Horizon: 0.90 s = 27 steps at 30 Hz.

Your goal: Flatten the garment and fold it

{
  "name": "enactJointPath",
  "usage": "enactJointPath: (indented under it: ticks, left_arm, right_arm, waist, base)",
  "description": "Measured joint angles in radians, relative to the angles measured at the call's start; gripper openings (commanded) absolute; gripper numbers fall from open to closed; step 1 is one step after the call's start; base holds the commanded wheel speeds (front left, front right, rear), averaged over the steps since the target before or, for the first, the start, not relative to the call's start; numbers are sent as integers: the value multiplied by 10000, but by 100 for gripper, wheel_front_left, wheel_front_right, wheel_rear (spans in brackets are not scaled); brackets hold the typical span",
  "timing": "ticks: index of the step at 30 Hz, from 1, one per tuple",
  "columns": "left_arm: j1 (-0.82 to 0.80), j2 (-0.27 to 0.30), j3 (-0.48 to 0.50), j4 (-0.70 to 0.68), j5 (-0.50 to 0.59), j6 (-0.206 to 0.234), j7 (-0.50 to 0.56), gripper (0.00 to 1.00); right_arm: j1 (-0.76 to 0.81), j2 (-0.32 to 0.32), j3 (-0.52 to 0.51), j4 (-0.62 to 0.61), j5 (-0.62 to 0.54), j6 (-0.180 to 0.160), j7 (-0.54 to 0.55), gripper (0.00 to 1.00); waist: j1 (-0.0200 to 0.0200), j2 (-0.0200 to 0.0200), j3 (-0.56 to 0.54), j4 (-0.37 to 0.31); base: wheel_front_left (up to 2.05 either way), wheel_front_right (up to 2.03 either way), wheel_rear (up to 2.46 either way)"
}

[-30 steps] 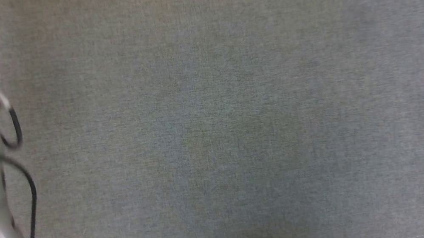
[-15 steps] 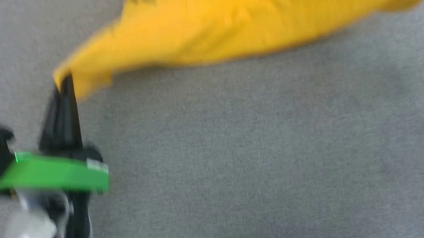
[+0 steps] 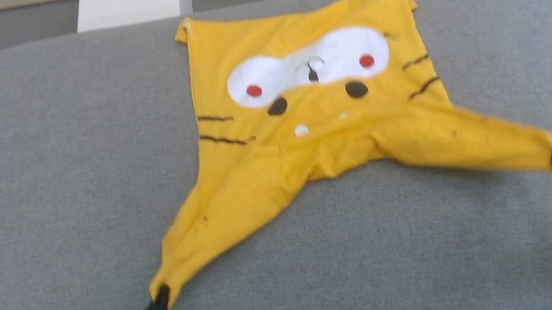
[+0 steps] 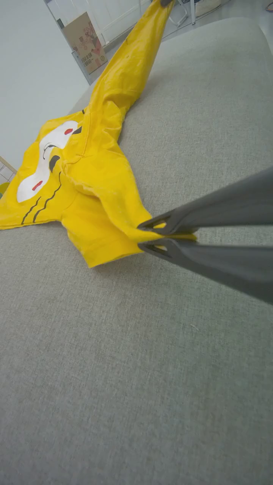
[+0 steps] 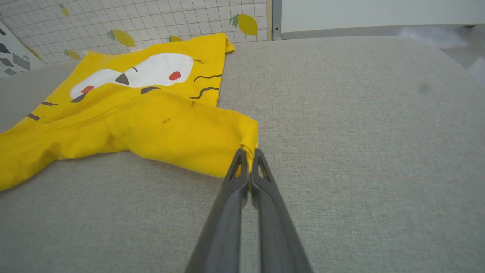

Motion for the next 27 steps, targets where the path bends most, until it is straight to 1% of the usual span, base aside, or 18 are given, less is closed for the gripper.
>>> enactJointPath:
  ticks: [6, 13, 21, 27]
  left_arm:
    - [1044, 407, 50, -251, -232, 313, 460, 0]
    - [2138, 663, 219, -648, -502, 562, 723, 0]
    - [2956, 723, 311, -1020, -756, 704, 773, 0]
    - [3103, 725, 499, -1363, -855, 696, 602, 0]
  right_arm:
    - [1358, 311, -543, -311, 410, 0, 692, 0]
    - [2429, 759, -1139, -635, 441, -2, 1087, 0]
    - [3310, 1062, -1530, -1078, 495, -2, 1450, 0]
    - [3477, 1126, -1647, -1411, 512, -2, 1651, 0]
  waist:
    - [0, -1, -529, 65]
    - [0, -1, -1169, 78]
    - [0, 0, -1796, 72]
    - [0, 0, -1836, 146]
  base:
    - [0, 0, 0]
    - [0, 0, 0]
    - [0, 0, 0]
    - [0, 0, 0]
